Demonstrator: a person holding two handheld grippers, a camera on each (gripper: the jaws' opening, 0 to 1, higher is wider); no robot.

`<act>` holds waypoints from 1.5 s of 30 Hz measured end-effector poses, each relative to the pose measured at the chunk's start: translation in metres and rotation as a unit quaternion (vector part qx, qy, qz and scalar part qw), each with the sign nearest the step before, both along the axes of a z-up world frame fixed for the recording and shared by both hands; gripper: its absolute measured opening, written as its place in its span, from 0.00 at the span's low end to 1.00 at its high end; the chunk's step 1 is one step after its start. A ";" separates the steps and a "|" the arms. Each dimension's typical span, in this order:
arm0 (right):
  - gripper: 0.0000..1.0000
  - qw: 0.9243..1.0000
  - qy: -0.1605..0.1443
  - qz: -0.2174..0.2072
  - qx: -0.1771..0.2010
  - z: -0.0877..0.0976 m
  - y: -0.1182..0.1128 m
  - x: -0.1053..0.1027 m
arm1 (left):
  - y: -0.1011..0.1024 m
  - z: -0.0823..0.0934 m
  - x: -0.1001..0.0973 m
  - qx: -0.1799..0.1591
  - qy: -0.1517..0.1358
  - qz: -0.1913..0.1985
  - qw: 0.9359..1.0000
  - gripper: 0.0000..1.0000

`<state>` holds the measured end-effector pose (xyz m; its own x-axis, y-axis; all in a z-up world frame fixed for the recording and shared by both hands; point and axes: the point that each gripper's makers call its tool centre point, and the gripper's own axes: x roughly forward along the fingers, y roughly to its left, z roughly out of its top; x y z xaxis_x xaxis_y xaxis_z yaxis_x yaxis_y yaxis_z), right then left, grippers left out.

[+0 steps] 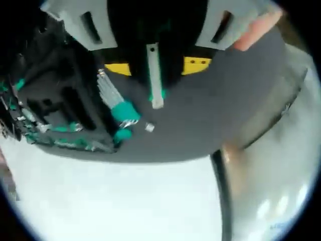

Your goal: Pick up the tools and put them into their designated positions in the toolbox.

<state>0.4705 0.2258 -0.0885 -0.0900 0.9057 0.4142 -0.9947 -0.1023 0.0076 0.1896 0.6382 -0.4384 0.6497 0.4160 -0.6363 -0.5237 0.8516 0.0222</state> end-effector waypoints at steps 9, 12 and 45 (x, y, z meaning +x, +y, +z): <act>0.14 1.000 0.024 0.000 0.014 0.003 -0.006 0.016 | -0.019 0.049 -0.001 0.008 -0.081 -0.011 0.997 0.20; 0.14 0.999 0.032 0.001 0.016 0.003 -0.005 0.019 | -0.033 0.082 -0.006 -0.020 -0.133 -0.014 0.991 0.00; 0.14 1.000 0.016 0.007 -0.021 -0.015 0.014 0.006 | -0.074 0.007 -0.036 -0.146 0.070 -0.087 0.983 0.18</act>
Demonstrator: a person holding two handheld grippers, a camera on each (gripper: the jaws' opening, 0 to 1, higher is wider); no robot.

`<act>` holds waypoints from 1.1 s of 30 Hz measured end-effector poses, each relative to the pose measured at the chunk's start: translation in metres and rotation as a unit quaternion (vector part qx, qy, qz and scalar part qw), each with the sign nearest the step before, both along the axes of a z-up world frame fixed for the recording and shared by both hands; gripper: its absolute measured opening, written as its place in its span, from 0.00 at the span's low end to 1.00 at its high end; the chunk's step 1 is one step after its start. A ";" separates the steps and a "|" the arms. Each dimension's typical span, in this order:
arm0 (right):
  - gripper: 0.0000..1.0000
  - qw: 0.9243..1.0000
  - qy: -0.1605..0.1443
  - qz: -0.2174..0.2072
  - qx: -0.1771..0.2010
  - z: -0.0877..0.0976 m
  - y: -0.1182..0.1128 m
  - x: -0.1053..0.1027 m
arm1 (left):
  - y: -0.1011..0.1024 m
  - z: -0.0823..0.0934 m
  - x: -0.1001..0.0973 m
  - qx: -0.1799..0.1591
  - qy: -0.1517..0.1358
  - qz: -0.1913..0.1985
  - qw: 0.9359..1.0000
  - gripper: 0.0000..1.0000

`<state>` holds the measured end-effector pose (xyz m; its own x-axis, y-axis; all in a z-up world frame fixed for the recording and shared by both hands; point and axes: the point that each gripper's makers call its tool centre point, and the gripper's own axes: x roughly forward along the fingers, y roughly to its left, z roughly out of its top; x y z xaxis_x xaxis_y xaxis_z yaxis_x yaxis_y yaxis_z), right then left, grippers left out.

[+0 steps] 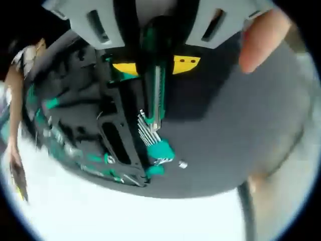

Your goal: Pick up the tools and put them into their designated positions in the toolbox.

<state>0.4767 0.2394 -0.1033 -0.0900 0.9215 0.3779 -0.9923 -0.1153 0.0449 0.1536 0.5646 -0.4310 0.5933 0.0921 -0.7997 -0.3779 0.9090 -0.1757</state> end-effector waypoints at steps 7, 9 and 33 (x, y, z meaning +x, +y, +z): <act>0.14 1.000 0.004 0.000 0.000 0.000 0.000 0.004 | -0.016 0.023 -0.007 -0.016 -0.052 0.003 0.998 0.17; 0.14 1.000 0.006 0.001 0.001 0.000 0.000 0.004 | -0.013 0.035 -0.009 -0.021 -0.066 0.013 0.998 0.14; 0.14 1.000 0.015 0.009 -0.005 -0.007 0.008 0.002 | -0.055 0.106 0.017 0.167 -0.097 -0.084 0.978 0.06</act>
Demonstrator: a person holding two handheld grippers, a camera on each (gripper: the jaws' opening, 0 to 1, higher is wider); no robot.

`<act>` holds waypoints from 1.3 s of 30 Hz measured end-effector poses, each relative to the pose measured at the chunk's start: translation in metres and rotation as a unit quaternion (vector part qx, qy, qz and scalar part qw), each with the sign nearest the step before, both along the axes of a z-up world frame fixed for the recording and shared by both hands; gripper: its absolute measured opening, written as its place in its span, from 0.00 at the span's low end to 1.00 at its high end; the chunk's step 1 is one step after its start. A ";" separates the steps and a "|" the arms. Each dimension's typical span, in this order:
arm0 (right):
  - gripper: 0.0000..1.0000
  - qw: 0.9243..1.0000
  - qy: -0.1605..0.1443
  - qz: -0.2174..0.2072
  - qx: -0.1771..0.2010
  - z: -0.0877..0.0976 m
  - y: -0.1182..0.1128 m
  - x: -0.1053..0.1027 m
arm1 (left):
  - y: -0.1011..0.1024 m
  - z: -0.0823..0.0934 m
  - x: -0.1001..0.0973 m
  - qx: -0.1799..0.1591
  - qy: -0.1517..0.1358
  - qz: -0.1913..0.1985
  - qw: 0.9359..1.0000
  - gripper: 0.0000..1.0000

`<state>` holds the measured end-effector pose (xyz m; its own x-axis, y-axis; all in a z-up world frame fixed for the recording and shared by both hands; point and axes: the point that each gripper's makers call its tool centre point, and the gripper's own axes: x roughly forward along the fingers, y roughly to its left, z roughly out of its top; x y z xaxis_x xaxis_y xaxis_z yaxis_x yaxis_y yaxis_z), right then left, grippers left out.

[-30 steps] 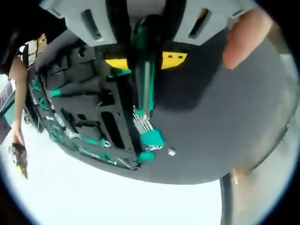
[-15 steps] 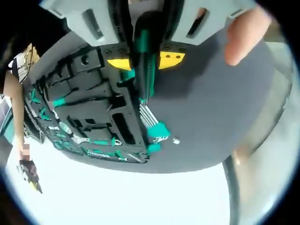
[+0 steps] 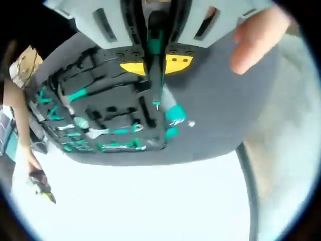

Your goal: Pick up the tools and put them into their designated positions in the toolbox.

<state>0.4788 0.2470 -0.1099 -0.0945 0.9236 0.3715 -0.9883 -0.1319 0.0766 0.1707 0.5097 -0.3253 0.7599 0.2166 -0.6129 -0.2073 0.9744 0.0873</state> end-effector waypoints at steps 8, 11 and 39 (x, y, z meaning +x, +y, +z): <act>0.14 1.000 -0.009 0.003 -0.006 -0.002 0.002 -0.006 | -0.062 -0.014 0.026 0.050 0.009 -0.081 0.995 0.07; 0.14 1.000 -0.009 0.001 -0.004 0.000 -0.001 -0.005 | -0.069 -0.030 0.032 0.060 0.015 -0.100 0.993 0.07; 0.14 1.000 -0.013 0.000 -0.009 0.001 -0.005 -0.004 | -0.089 -0.074 0.068 0.008 0.054 -0.185 0.981 0.21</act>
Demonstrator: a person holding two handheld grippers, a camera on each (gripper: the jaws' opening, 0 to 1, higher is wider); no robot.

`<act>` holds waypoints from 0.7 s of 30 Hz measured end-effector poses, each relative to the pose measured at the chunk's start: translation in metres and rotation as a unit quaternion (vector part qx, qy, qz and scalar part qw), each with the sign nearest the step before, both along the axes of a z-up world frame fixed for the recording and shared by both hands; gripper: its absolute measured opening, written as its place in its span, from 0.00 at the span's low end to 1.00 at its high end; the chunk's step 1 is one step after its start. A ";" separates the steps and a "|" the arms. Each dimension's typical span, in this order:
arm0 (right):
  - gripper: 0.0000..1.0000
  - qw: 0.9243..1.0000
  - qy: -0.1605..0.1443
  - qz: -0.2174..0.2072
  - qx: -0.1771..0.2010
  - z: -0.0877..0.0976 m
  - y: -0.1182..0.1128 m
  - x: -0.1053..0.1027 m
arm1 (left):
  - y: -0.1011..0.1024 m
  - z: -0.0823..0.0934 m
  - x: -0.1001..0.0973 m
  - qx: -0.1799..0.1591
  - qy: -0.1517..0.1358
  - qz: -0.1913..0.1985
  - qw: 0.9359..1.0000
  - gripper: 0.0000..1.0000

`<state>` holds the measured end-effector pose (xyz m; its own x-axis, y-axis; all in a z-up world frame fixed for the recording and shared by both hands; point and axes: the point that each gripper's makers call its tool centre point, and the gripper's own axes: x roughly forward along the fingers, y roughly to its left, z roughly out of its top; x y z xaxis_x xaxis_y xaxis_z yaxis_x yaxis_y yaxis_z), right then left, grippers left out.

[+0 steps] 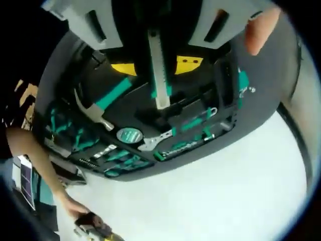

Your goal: Pick up the tools and put them into their designated positions in the toolbox.

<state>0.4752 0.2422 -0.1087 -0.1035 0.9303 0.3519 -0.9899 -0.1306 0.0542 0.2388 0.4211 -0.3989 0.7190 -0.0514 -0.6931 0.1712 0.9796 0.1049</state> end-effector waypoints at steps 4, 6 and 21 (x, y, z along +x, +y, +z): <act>0.14 1.000 -0.001 -0.002 0.001 0.001 -0.002 0.002 | -0.007 0.000 -0.012 -0.019 0.021 -0.088 0.996 0.20; 0.14 1.000 0.001 -0.002 0.004 0.002 -0.004 0.003 | -0.008 0.001 -0.014 -0.020 0.014 -0.119 0.993 0.20; 0.13 0.994 -0.072 -0.041 -0.074 -0.023 0.016 -0.006 | -0.059 0.004 -0.046 -0.014 -0.027 -0.305 0.952 0.20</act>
<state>0.4690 0.2585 -0.1317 -0.0648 0.9780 0.1984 -0.9958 -0.0506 -0.0757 0.1930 0.3626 -0.3953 0.5838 -0.4884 -0.6486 0.7042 0.7022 0.1051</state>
